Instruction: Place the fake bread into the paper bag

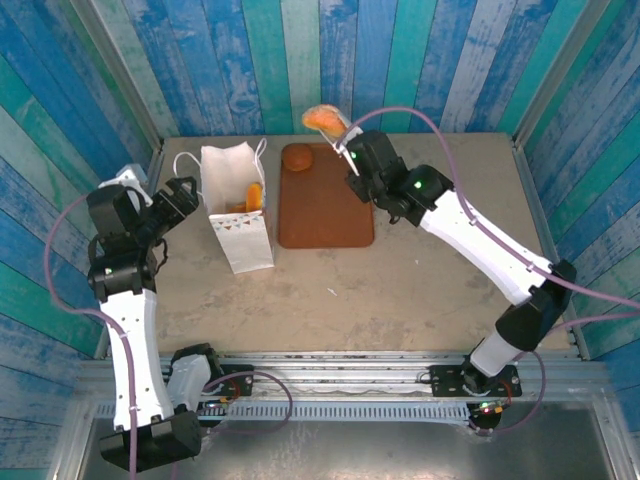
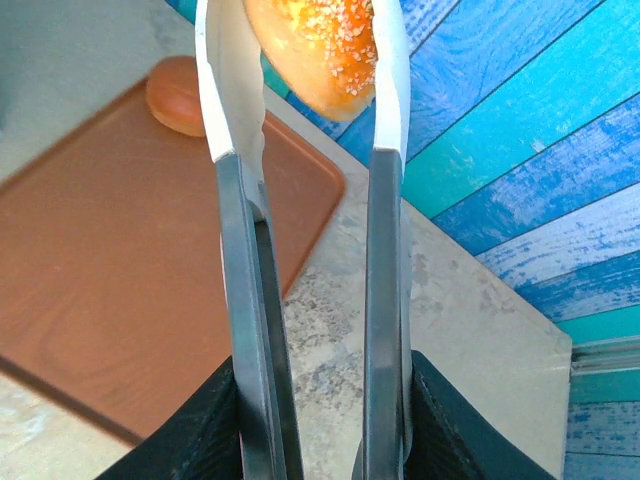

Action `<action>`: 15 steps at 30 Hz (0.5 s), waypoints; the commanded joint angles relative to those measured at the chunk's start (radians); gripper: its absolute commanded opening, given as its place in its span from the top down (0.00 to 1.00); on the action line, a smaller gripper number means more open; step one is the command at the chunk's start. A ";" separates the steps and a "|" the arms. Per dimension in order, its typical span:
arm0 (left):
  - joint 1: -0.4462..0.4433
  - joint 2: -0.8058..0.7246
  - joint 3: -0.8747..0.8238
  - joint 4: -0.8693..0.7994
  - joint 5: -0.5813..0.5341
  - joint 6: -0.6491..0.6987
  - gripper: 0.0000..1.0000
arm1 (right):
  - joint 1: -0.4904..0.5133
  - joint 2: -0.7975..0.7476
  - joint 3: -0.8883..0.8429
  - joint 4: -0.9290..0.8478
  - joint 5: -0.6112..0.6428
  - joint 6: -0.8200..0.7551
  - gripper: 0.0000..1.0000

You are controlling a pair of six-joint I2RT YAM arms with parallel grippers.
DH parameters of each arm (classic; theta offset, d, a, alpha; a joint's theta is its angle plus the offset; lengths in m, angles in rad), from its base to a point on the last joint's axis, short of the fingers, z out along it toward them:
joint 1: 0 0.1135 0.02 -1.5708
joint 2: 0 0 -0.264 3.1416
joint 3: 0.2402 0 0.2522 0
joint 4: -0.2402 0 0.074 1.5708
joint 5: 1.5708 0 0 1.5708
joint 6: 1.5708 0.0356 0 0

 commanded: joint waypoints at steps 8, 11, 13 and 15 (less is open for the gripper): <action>0.004 0.004 -0.085 0.045 0.082 -0.028 0.00 | 0.168 -0.114 0.047 -0.107 0.179 0.077 0.69; 0.005 0.015 -0.103 0.064 0.099 -0.038 0.02 | 0.235 -0.117 0.076 -0.133 0.244 0.073 0.69; 0.005 0.018 -0.118 0.086 0.114 -0.050 0.03 | 0.279 -0.115 0.099 -0.147 0.287 0.067 0.69; 0.004 0.024 -0.131 0.109 0.131 -0.060 0.04 | 0.317 -0.111 0.123 -0.154 0.322 0.061 0.68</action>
